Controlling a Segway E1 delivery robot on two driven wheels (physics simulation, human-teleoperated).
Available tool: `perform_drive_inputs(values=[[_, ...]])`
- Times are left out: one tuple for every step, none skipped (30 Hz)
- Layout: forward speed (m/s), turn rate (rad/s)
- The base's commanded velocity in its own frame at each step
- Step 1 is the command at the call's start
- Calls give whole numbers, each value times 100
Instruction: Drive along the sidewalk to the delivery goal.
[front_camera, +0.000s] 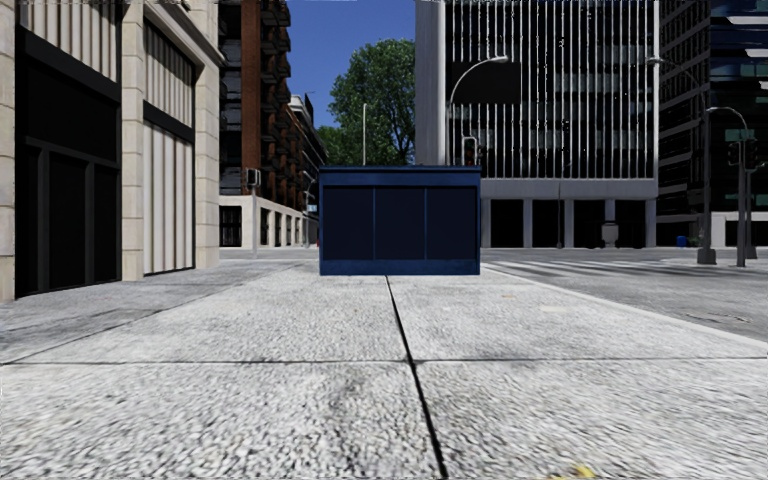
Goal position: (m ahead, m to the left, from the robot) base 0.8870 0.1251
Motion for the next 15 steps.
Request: perform_drive_inputs(values=[[142, 23], [142, 21], [142, 21], [142, 20], [142, 9], [142, 1], [142, 0], [142, 0], [142, 0], [142, 0], [142, 0], [142, 0], [142, 0], [142, 0], [142, 0]])
